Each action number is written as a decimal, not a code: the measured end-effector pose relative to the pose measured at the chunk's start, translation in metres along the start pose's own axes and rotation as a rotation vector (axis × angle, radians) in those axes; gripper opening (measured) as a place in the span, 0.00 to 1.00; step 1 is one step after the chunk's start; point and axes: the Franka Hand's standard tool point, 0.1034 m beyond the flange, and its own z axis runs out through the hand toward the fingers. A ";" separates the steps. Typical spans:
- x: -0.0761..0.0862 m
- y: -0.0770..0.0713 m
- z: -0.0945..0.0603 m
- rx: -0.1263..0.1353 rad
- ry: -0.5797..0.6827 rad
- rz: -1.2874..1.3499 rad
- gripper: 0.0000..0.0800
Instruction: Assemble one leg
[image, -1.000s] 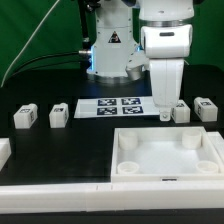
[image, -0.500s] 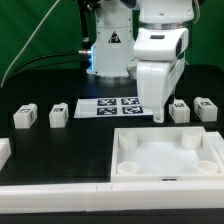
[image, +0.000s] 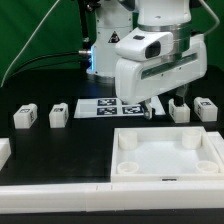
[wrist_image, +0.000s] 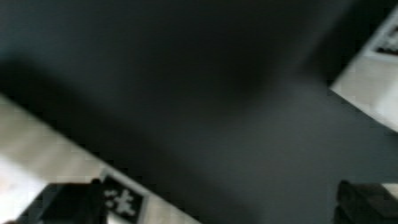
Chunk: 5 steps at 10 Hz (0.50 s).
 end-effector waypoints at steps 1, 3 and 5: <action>0.002 -0.014 0.001 0.003 -0.001 0.129 0.81; 0.007 -0.038 0.001 0.012 -0.003 0.279 0.81; 0.011 -0.062 0.003 0.016 -0.005 0.292 0.81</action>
Offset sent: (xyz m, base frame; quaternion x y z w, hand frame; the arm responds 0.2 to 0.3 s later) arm -0.0068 0.0439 0.0009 -0.0049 -0.0032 0.0825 0.9966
